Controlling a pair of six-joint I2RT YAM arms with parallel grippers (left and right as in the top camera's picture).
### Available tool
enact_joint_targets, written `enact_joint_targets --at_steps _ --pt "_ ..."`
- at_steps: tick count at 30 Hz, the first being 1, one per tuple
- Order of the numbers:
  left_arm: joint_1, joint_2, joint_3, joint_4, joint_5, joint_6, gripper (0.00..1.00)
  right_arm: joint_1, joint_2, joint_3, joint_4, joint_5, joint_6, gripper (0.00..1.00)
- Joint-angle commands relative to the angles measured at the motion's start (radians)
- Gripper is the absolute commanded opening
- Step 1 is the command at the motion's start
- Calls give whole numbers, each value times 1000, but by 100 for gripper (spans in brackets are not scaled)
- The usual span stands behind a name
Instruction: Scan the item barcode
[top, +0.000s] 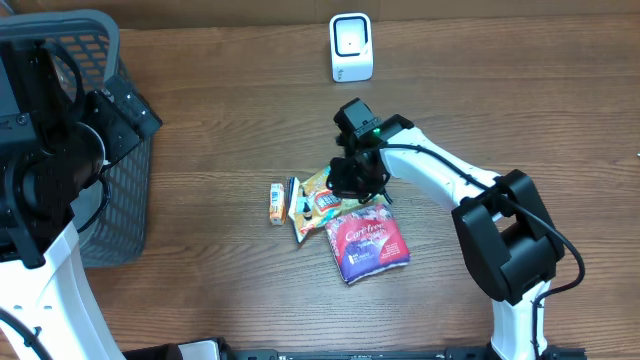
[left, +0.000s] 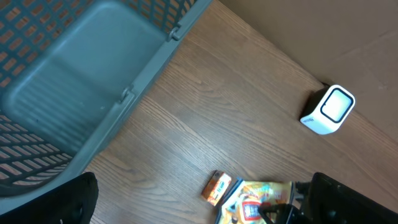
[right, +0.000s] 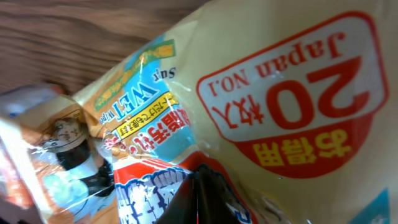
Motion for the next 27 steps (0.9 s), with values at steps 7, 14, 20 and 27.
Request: enact_joint_targets --at_steps 7,14,20,27 --pt "5 4 8 2 2 16 100 -120 9 227 -227 283 8 9" --pt "5 4 8 2 2 16 100 -143 9 402 -341 16 -192 9" --pt "5 4 8 2 2 16 100 -87 13 284 -333 -43 -205 9" --pt "5 4 8 2 2 16 100 -18 13 16 -117 -43 -34 9"
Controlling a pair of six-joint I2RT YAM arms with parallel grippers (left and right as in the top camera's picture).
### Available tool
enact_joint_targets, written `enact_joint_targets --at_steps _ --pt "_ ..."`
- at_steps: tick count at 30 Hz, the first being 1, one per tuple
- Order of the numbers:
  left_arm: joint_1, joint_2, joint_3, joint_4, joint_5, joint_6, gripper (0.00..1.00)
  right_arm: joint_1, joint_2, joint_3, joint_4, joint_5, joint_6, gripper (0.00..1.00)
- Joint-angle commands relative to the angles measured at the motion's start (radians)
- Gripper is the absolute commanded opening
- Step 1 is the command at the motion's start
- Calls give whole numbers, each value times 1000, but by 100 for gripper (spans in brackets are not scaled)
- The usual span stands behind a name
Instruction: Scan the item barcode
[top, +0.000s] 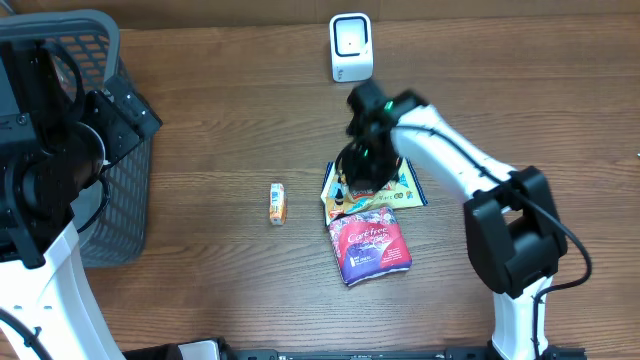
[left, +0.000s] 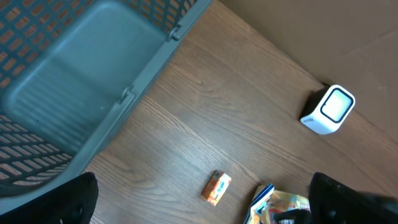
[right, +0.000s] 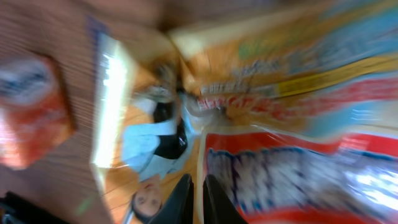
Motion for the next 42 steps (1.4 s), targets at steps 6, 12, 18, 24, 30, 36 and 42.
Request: enact_joint_targets --at_steps 6,12,18,24,30,36,42 --pt "5 4 8 2 2 16 100 9 -3 -195 346 -5 206 9" --pt "5 4 8 2 2 16 100 -41 -3 -154 519 -2 162 9" --pt "5 4 8 2 2 17 100 -112 -4 28 362 -2 92 15" --pt "5 4 8 2 2 16 100 -206 -5 222 8 3 18 15" --pt "5 4 8 2 2 17 100 -219 -3 157 -187 67 -17 11" --pt "5 4 8 2 2 17 100 -168 -2 -53 78 62 53 10" --pt "5 4 8 2 2 16 100 -184 -2 -180 188 129 172 5"
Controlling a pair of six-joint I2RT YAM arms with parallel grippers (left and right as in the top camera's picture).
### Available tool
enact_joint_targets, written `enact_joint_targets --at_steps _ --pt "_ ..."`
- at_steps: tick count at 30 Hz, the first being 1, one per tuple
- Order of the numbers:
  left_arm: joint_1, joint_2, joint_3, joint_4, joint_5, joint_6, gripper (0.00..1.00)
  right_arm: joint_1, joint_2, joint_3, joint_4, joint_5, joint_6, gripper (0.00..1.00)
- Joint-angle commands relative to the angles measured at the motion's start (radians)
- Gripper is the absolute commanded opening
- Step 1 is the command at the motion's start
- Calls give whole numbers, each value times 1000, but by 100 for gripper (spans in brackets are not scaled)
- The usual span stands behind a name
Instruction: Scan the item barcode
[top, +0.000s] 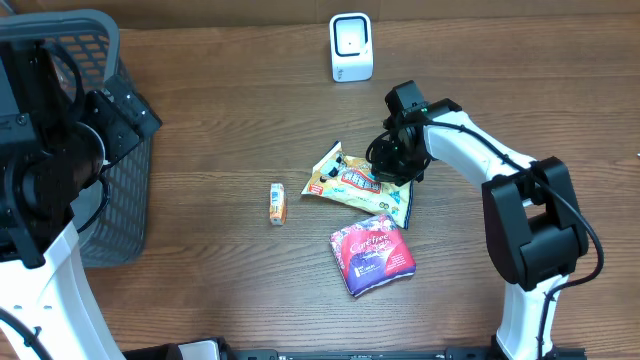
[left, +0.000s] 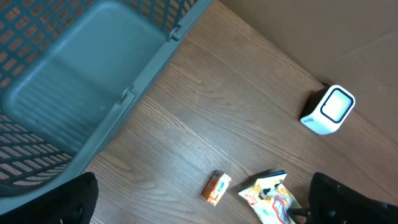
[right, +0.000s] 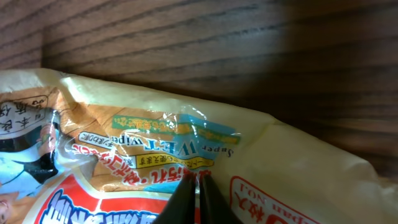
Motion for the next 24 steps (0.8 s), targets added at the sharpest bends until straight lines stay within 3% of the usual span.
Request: enact_joint_targets --at_steps 1,9,14,20,24 --pt "5 4 8 2 2 16 100 -27 14 -46 -2 115 77 5" --pt "5 4 8 2 2 16 100 -142 12 182 -162 152 58 8" --pt "5 4 8 2 2 16 100 -170 12 405 -322 152 -128 18" --pt "5 4 8 2 2 16 100 -102 13 481 -515 107 -436 39" --pt "5 4 8 2 2 16 100 3 16 409 -494 143 -521 59"
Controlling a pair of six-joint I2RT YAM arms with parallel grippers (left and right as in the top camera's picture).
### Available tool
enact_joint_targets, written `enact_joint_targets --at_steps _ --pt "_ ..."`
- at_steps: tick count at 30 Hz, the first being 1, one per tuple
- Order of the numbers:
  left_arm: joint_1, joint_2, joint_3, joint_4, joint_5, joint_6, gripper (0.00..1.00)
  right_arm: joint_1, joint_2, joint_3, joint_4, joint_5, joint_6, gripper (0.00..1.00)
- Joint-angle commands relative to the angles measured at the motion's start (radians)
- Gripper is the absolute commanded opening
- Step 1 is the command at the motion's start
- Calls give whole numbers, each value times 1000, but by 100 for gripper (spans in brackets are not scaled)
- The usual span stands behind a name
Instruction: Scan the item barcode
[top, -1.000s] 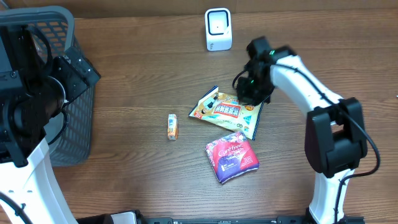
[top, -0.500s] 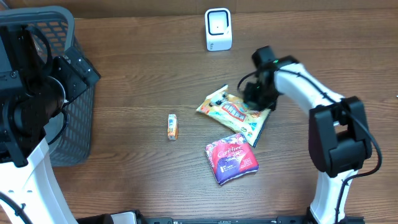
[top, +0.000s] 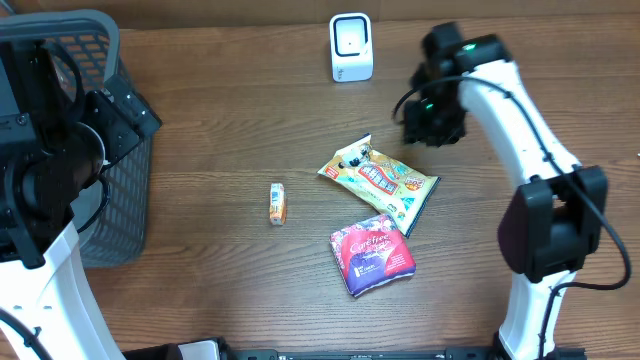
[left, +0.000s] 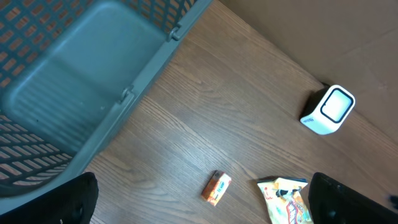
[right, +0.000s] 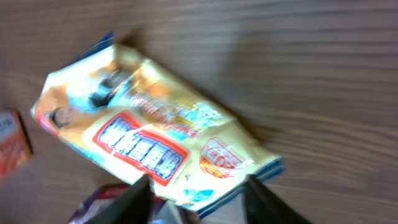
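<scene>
A yellow wet-wipes pack (top: 380, 182) lies flat on the wooden table, printed side up; it also shows in the right wrist view (right: 155, 134) and at the bottom of the left wrist view (left: 287, 198). The white scanner (top: 351, 47) stands at the back of the table, and the left wrist view shows it too (left: 328, 109). My right gripper (top: 432, 118) hangs above and to the right of the pack, open and holding nothing (right: 199, 202). My left gripper (left: 201, 211) is open, high over the table's left side.
A red-purple pouch (top: 372, 254) lies just in front of the wipes pack. A small orange box (top: 278, 203) sits to their left. A grey mesh basket (top: 115, 190) stands at the left edge, under the left arm.
My right gripper was shut on the wipes pack low at the table. Now it is open, higher and farther back right. The pack lies on the table, shifted slightly right.
At first my right gripper was shut on the wipes pack, in a pile with the orange box and red pouch. Then the pack was to the right, away from the box. Later it was held farther right, and now it lies let go. The left arm stayed still.
</scene>
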Motion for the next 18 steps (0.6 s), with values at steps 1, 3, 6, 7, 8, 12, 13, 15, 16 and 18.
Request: enact_joint_targets --at_steps 1,3,6,7,8,12,13,15,16,18 --pt "5 4 8 2 2 16 100 107 -1 -61 38 49 -147 61" --pt "5 4 8 2 2 16 100 161 -1 -110 90 130 -147 62" --pt "5 4 8 2 2 16 100 238 -1 -179 172 229 -148 66" --pt "5 4 8 2 2 16 100 260 -1 -200 198 257 -148 66" --pt "5 4 8 2 2 16 100 274 -1 -215 215 278 -148 66" --pt "5 4 8 2 2 16 100 311 -1 -272 272 360 -148 66" --pt "5 4 8 2 2 16 100 312 -1 -283 280 362 -148 66" --pt "5 4 8 2 2 16 100 312 -1 -299 290 361 -147 66" --pt "5 4 8 2 2 16 100 310 -1 -313 300 362 -147 65" --pt "5 4 8 2 2 16 100 302 -1 -337 320 361 -147 62"
